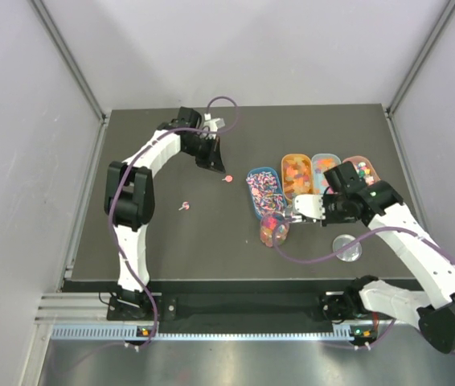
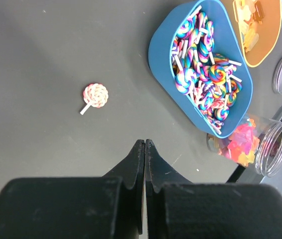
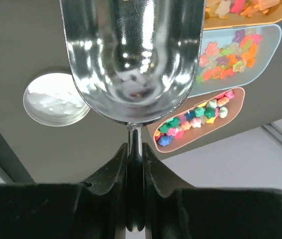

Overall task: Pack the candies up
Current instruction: Place the fake candies in the packing bottle.

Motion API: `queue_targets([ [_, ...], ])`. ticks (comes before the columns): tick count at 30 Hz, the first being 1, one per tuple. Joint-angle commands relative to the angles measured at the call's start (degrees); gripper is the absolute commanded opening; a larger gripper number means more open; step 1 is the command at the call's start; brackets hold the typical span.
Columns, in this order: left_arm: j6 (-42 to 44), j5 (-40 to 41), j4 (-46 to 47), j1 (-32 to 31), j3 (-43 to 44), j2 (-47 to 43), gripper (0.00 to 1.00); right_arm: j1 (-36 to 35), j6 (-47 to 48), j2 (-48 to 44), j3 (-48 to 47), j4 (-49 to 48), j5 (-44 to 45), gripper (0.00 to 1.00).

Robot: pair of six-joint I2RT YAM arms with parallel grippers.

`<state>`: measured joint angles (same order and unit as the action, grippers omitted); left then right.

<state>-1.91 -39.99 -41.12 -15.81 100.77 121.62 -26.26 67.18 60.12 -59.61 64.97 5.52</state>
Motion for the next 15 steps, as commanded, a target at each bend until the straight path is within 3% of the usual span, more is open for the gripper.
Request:
queue_targets([
  [1, 0.1, -0.5, 1.9, 0.2, -0.7, -4.2, 0.0, -1.9, 3.4, 1.5, -2.1, -0.8, 3.1, 0.0],
  [15, -0.5, -0.7, 2.4, 1.1, -1.9, -5.5, 0.0, -10.8, 4.1, 8.3, -7.4, 3.0, 13.0, 0.0],
])
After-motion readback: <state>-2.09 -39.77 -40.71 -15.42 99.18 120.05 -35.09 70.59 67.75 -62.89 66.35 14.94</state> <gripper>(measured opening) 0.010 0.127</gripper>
